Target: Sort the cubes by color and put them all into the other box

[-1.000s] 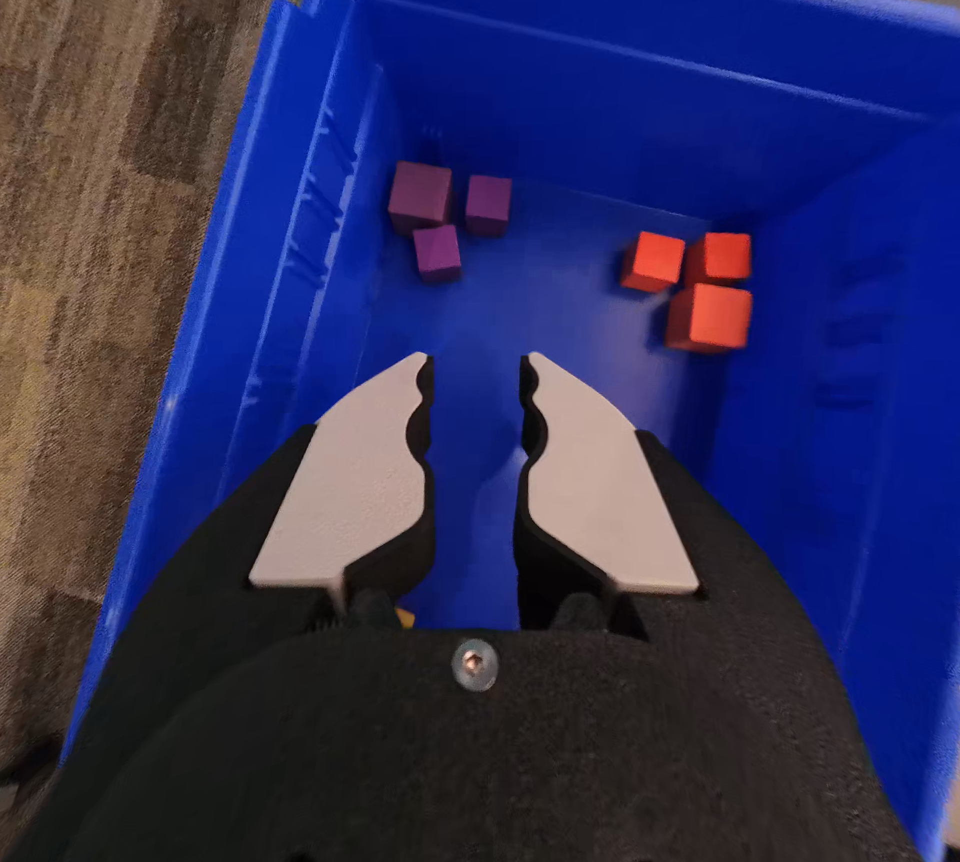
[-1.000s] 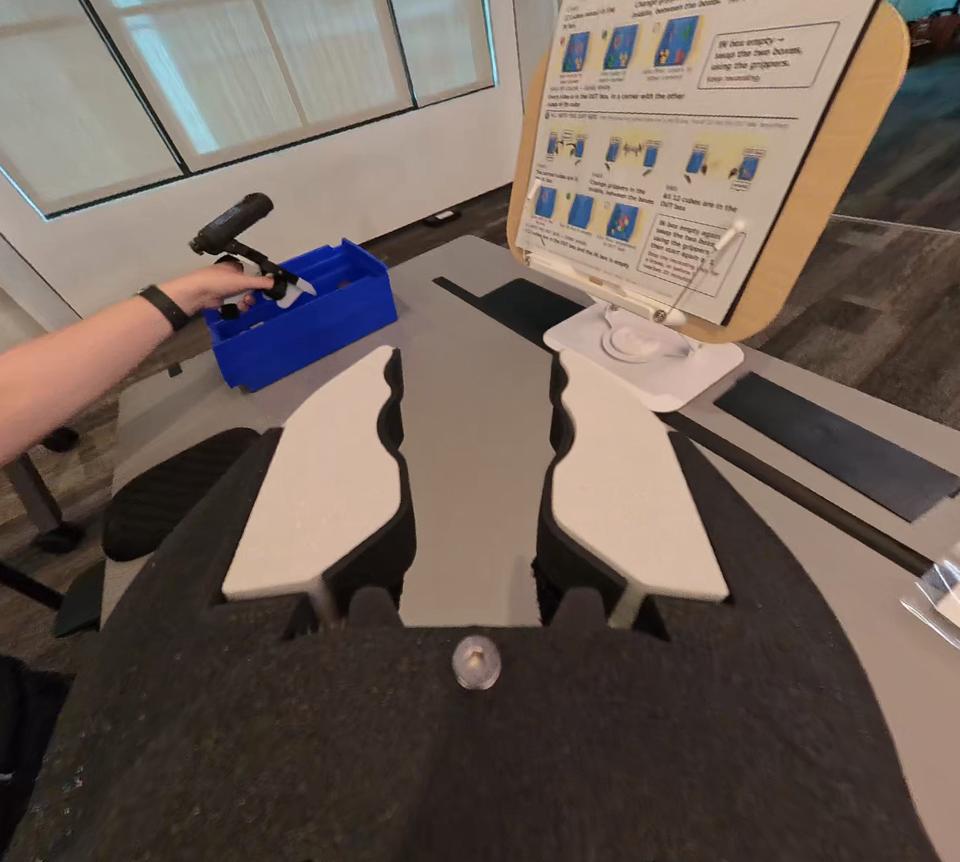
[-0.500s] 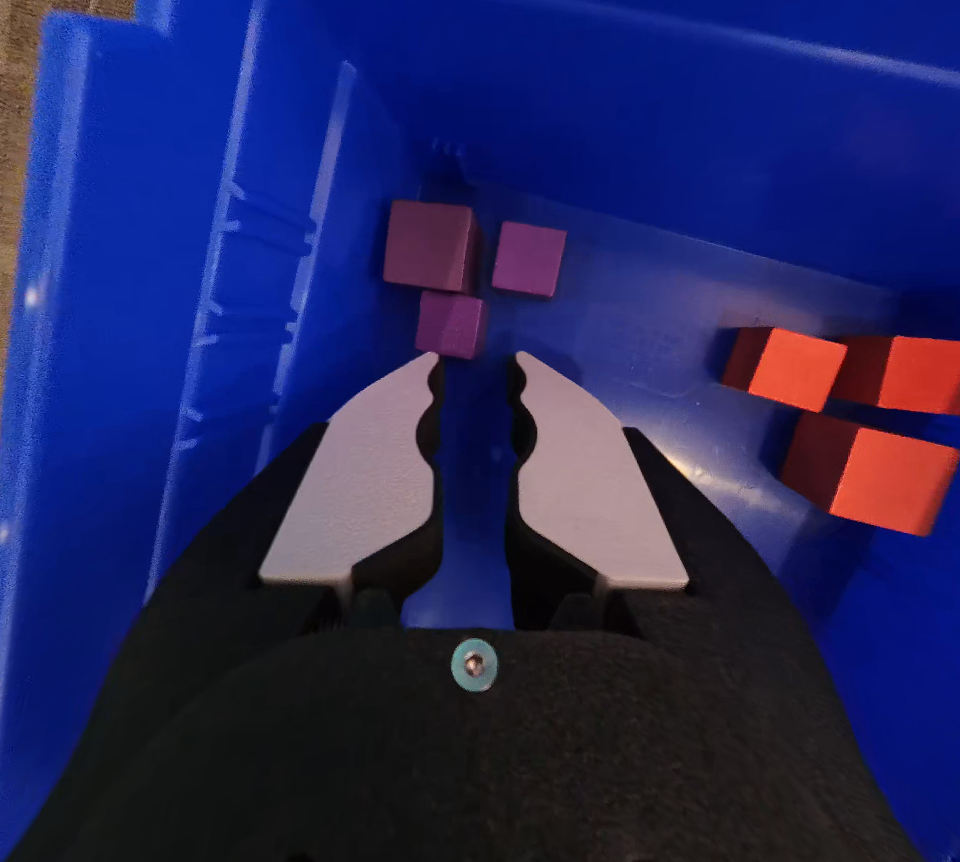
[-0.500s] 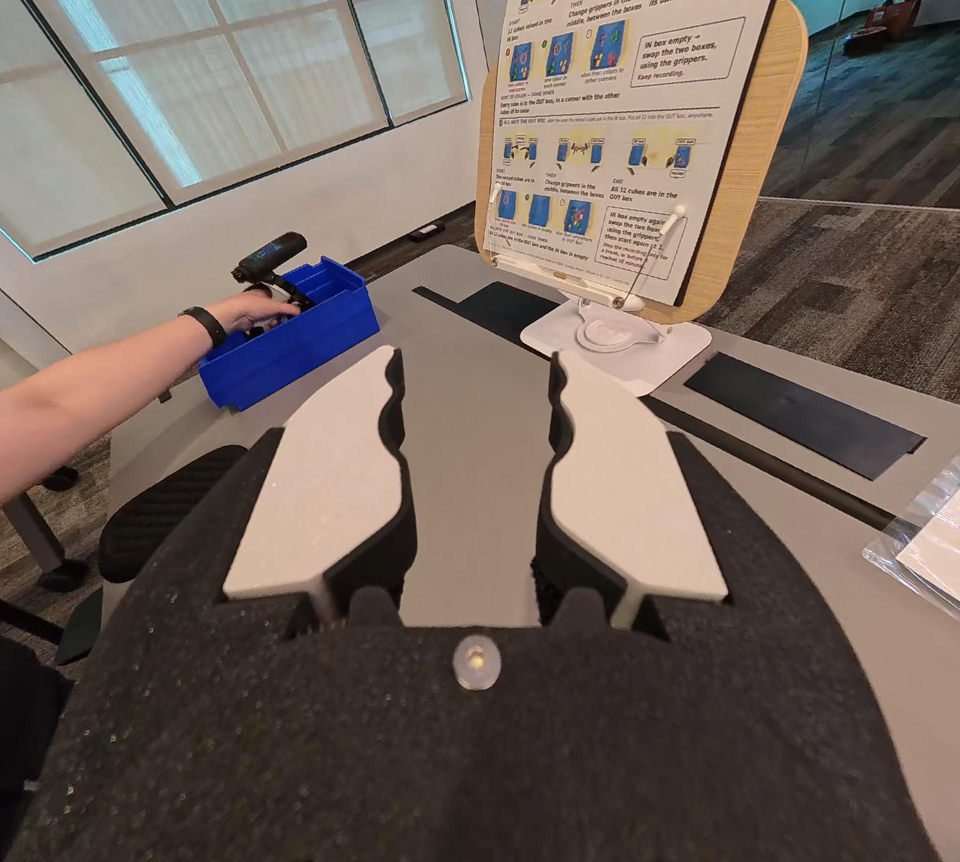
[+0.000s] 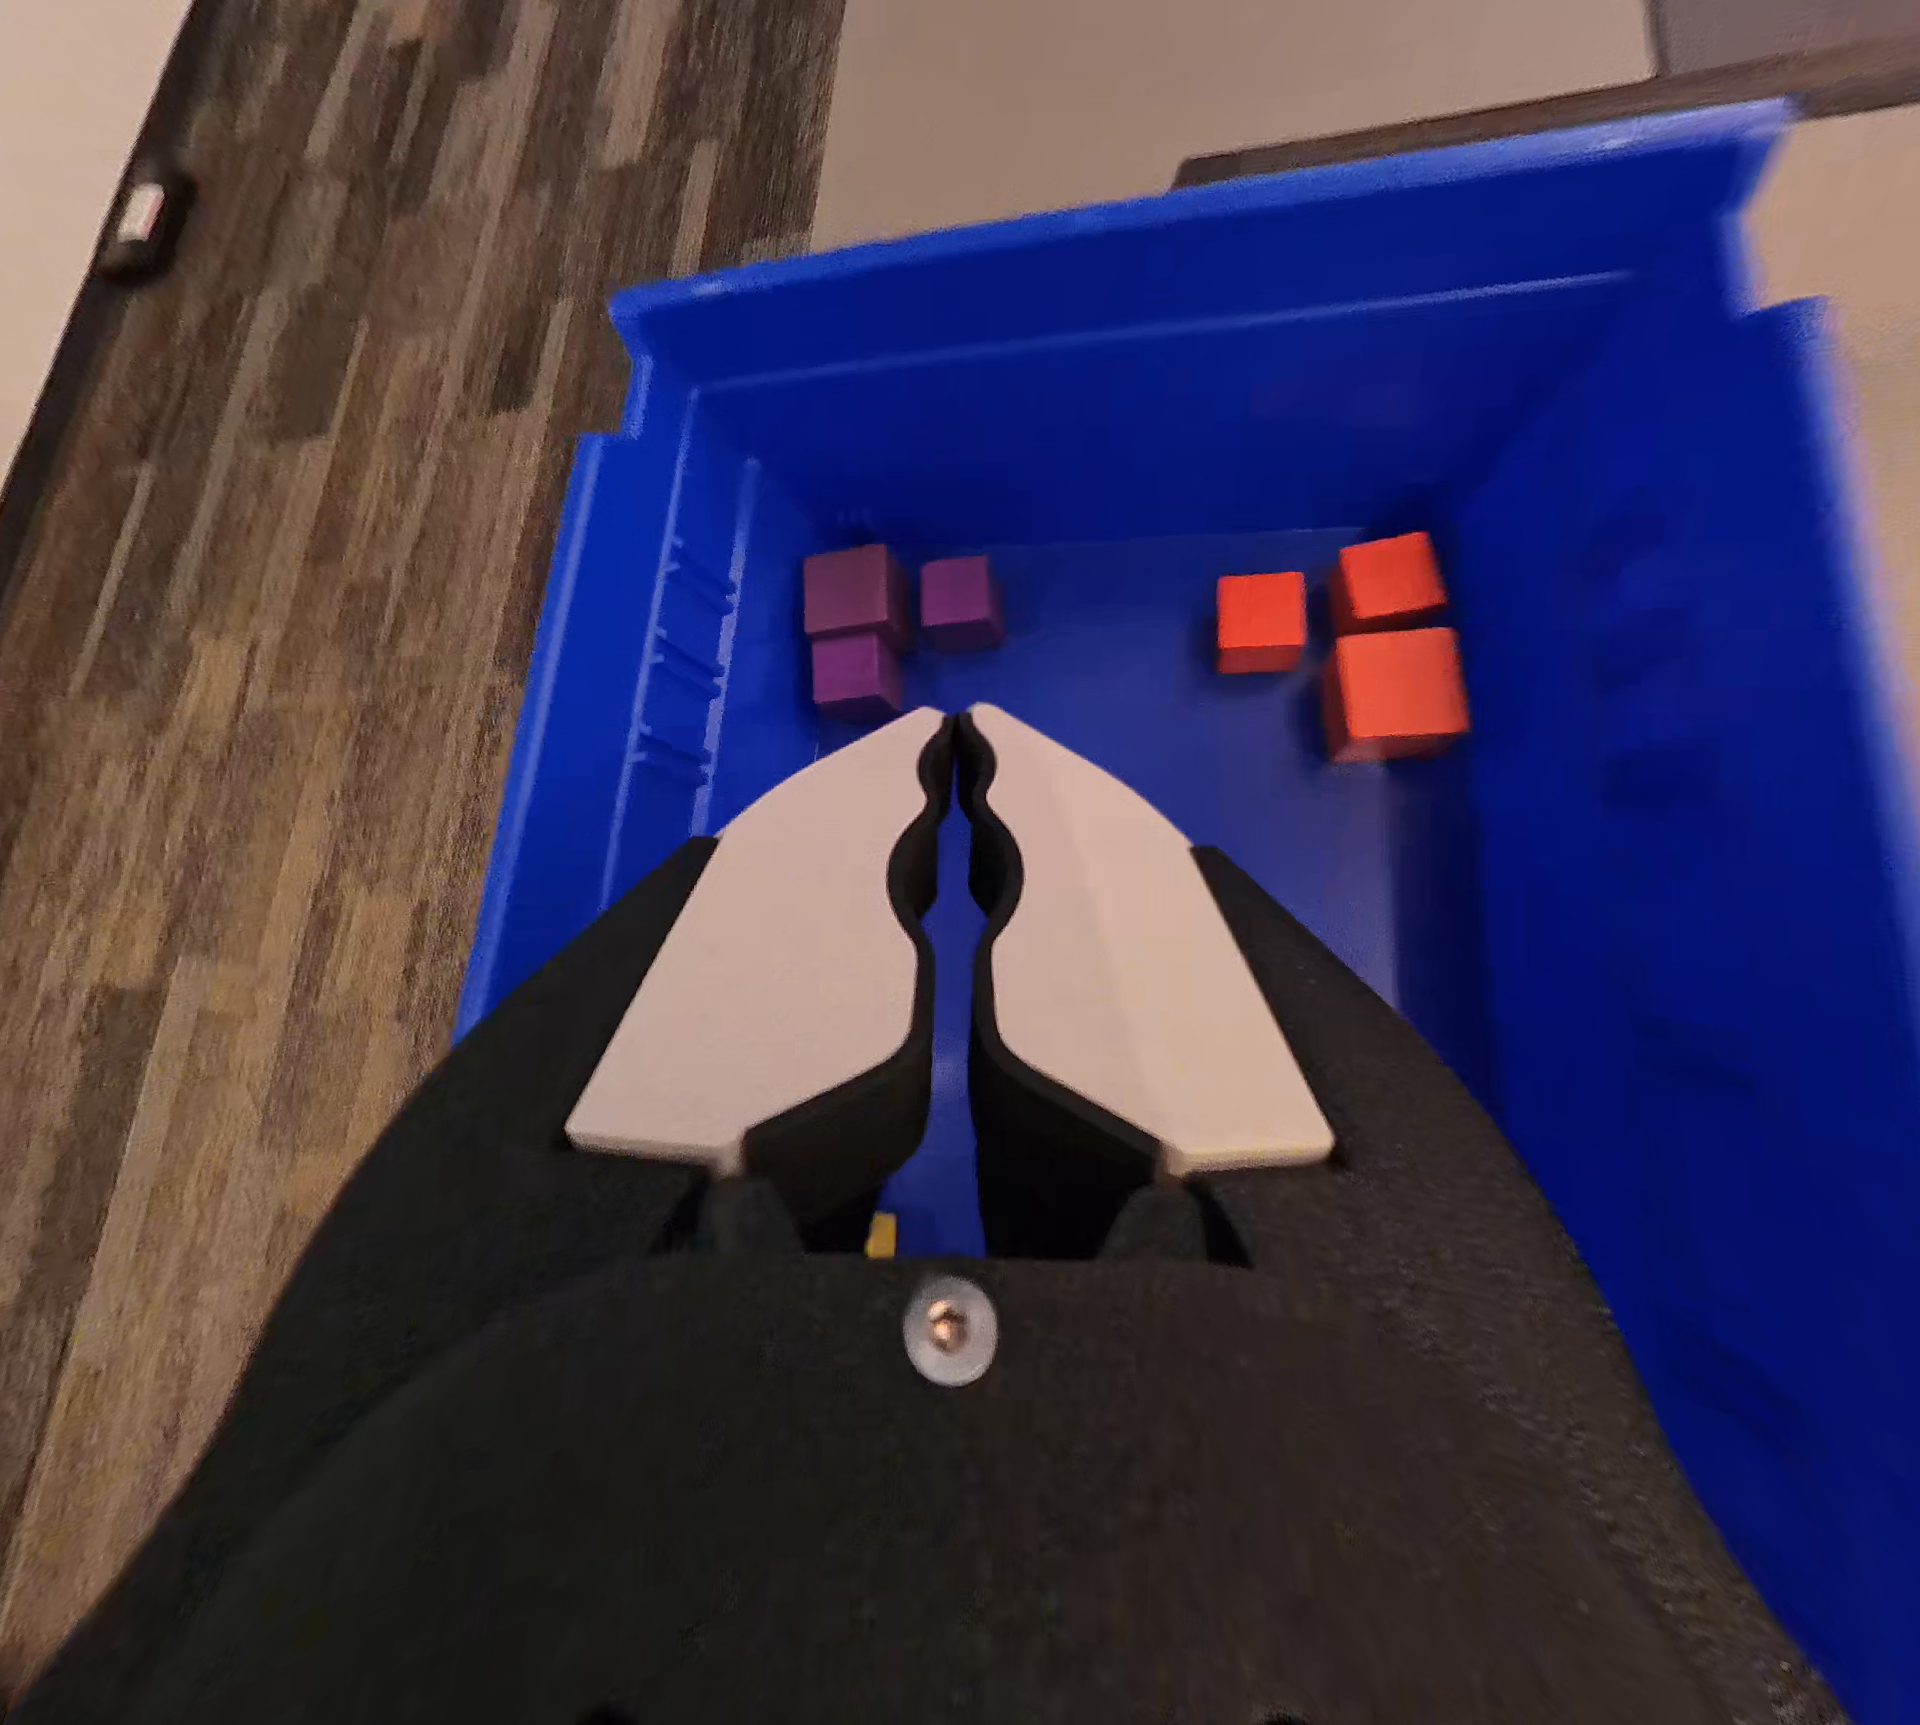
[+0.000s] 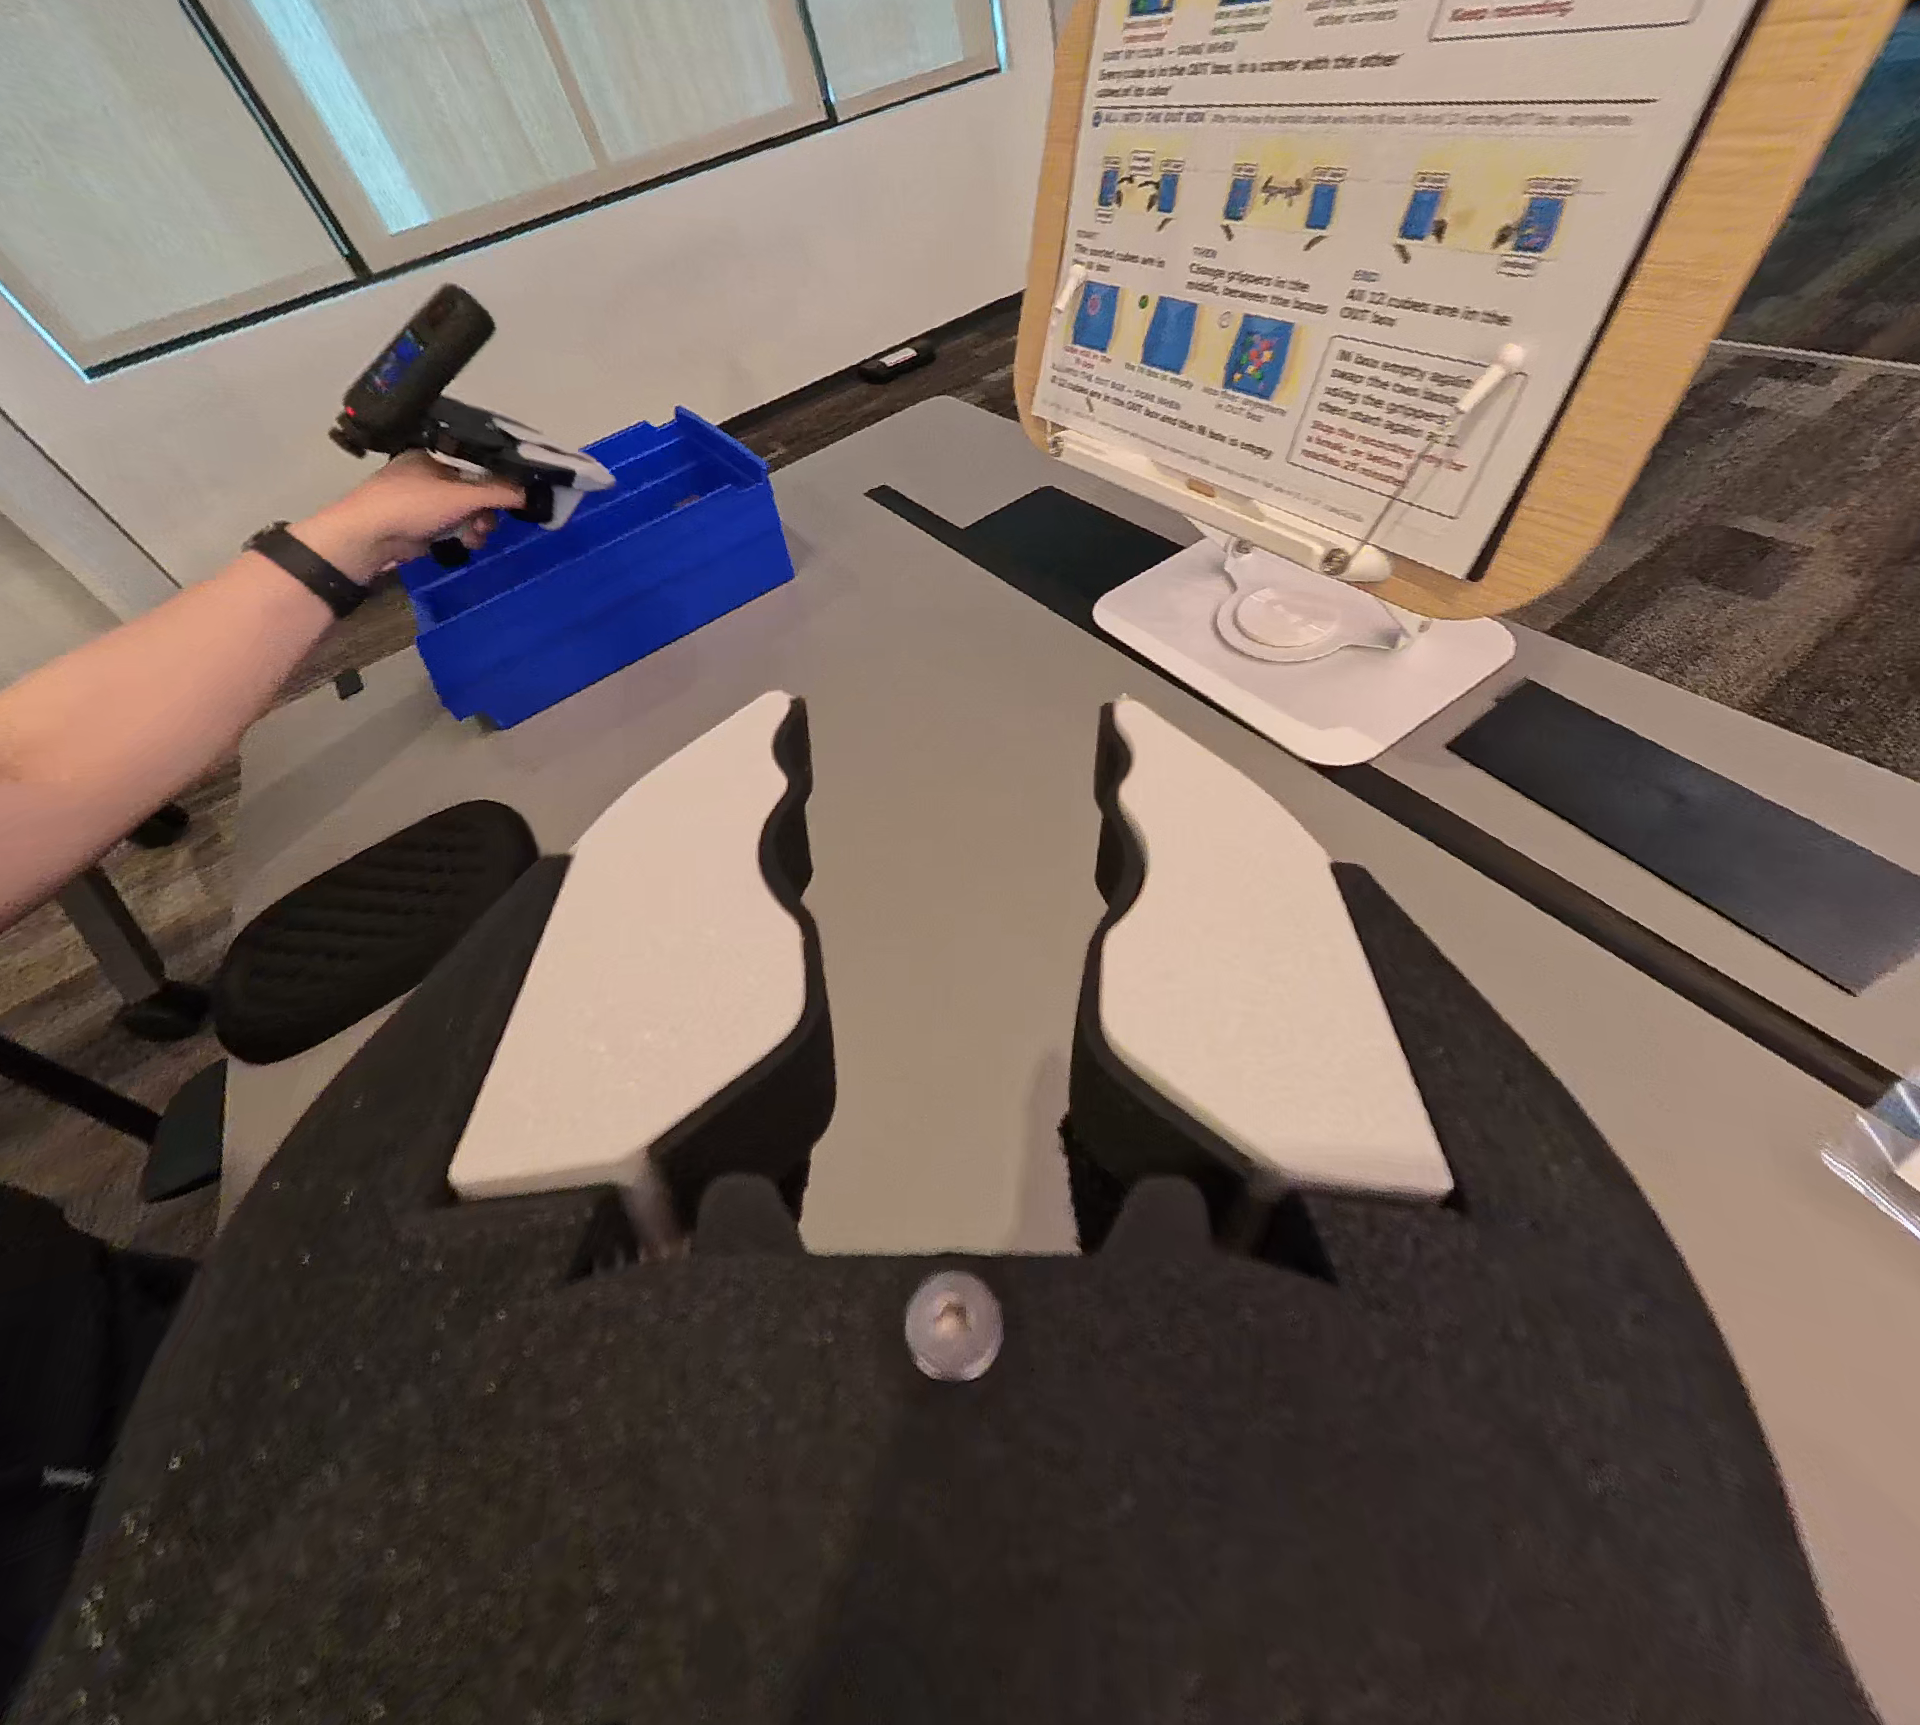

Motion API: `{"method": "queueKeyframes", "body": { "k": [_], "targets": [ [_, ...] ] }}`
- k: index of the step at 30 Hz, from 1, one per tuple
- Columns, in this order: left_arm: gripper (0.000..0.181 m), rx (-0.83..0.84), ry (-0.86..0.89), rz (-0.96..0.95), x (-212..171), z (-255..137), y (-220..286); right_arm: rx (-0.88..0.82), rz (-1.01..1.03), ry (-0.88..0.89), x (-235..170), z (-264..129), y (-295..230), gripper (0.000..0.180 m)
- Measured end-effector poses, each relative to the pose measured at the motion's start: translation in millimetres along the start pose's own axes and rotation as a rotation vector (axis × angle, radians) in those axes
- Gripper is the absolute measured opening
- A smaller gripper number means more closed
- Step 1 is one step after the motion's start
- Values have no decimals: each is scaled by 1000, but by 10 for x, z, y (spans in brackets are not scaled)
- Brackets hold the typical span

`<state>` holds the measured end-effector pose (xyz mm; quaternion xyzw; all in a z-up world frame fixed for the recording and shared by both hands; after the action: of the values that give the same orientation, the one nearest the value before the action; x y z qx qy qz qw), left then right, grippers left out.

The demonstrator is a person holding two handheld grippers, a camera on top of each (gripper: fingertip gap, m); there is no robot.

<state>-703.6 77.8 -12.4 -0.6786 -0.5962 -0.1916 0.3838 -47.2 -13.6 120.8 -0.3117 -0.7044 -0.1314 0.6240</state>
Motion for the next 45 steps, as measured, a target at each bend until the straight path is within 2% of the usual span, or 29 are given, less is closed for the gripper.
{"method": "queueKeyframes", "body": {
  "k": [2,4,5,7,9,14,20,24,28,31,34,38,41,44,45],
  "targets": [
    [0,-14,-6,13,14,-94,8,21,-10,-22,-18,58,-52,52],
    [0,-22,-70,2,-48,-4,-6,32,-21,-55,-58,111,-83,52],
    [4,-27,-113,2,-97,95,-20,34,-26,-69,-79,135,-92,52],
    [25,-23,-193,4,-211,323,-63,36,-30,-94,-119,175,-106,52],
    [28,-35,-236,-15,-290,510,-76,36,-35,-114,-158,206,-110,52],
    [29,0,-218,-68,-192,748,-151,18,-44,-166,-243,263,-56,53],
    [23,92,-293,77,-215,927,-212,16,-39,-213,-308,314,-2,53],
    [30,118,-289,173,-208,956,-149,9,-46,-244,-337,341,27,53],
    [26,110,-300,254,-222,896,-54,13,-35,-259,-378,362,42,53],
    [17,60,-271,223,-200,819,19,8,-40,-266,-384,359,43,53],
    [17,102,-238,125,-108,767,-120,9,-39,-259,-369,359,45,53],
    [30,-19,-291,-57,-77,778,-143,9,-34,-275,-397,367,67,53],
    [40,10,-350,-6,-173,845,-146,10,-29,-294,-427,360,84,53],
    [42,16,-376,57,-264,921,-98,11,-28,-291,-423,354,88,53],
    [35,15,-361,61,-255,937,-86,14,-26,-288,-421,353,85,53]
  ]
}}
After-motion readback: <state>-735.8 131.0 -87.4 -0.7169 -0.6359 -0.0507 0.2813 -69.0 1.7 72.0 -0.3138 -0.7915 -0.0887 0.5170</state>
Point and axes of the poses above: each gripper's, where its closed fingertips meet, z out along the fingers, x out of its top, y = z × x across the jaws, the point moved 5 cm from there along -z, back along the fingers, and after that the axes turned 2 degrees about x, right-handed, at the moved point
